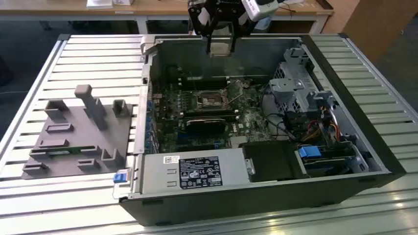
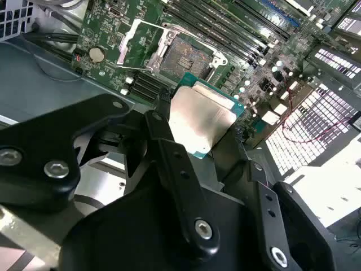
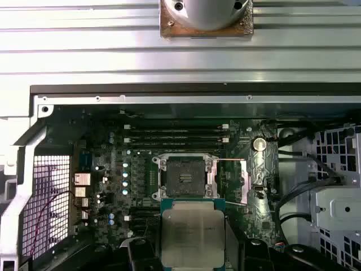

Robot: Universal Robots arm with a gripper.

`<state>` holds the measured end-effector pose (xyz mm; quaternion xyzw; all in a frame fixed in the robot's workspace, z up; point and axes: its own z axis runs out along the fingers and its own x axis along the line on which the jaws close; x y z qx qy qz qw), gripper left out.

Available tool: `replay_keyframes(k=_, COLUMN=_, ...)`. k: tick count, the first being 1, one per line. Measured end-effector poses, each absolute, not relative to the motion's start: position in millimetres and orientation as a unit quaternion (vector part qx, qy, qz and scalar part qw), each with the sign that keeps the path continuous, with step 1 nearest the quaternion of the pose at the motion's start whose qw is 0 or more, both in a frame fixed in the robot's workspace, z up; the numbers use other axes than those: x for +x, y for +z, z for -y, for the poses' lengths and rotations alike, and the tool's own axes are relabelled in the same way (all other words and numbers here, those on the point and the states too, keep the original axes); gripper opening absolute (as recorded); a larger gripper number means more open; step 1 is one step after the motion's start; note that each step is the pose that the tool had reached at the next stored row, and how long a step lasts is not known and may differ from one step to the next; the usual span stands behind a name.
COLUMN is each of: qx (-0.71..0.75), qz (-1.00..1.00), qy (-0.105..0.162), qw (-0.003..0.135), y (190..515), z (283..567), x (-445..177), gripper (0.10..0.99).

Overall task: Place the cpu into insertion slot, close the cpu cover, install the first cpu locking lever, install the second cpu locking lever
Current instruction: 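Place the cpu into insertion slot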

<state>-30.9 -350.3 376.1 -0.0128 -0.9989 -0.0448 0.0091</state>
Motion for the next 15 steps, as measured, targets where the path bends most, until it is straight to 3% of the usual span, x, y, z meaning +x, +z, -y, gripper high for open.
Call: replay_keyframes(k=15, qx=-0.063, qz=0.997, qy=-0.044, qw=0.007, y=375.8, z=350.3, x=-30.9, gripper=0.541)
